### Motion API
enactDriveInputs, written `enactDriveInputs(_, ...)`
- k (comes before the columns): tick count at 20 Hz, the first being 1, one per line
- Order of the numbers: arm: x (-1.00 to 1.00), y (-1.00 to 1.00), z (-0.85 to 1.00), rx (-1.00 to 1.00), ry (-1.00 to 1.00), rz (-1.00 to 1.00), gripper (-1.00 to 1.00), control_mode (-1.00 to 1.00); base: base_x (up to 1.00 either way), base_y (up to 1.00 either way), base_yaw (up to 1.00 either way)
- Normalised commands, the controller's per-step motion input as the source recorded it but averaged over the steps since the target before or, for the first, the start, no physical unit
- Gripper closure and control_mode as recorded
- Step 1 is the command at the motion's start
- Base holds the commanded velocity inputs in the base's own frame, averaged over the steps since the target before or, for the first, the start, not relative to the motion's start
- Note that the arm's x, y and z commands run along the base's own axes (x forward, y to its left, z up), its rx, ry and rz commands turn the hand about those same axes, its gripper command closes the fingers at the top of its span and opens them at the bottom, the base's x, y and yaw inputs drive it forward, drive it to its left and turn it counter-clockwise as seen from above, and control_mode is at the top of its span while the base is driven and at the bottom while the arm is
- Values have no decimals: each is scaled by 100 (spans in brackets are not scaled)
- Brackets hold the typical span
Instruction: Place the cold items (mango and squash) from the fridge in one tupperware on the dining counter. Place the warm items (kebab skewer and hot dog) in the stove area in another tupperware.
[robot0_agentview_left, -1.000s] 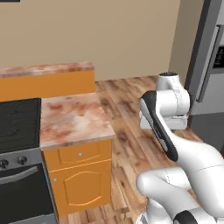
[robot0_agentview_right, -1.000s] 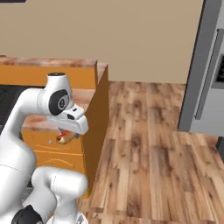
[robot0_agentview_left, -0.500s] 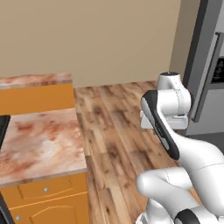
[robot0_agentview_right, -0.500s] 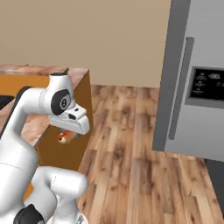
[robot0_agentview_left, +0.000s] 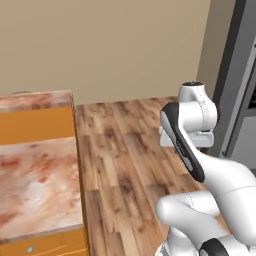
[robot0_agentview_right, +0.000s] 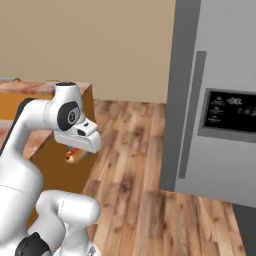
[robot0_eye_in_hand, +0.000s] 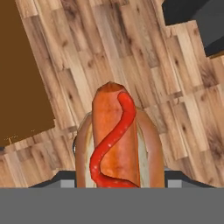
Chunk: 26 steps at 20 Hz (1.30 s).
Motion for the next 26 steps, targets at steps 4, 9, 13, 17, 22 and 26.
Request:
enactDriveInputs(4, 0, 0, 0, 0, 0, 0, 100, 100, 87, 16, -13)
enactDriveInputs(9, 0, 0, 0, 0, 0, 0, 100, 100, 93, 22, -2)
enactDriveInputs(13, 0, 0, 0, 0, 0, 0, 100, 100, 95, 38, 0)
enactDriveInputs(17, 0, 0, 0, 0, 0, 0, 100, 100, 81, 48, 0)
enactDriveInputs(22, 0, 0, 0, 0, 0, 0, 100, 100, 75, 53, 0)
enactDriveInputs(26, 0, 0, 0, 0, 0, 0, 100, 100, 97, 16, 0)
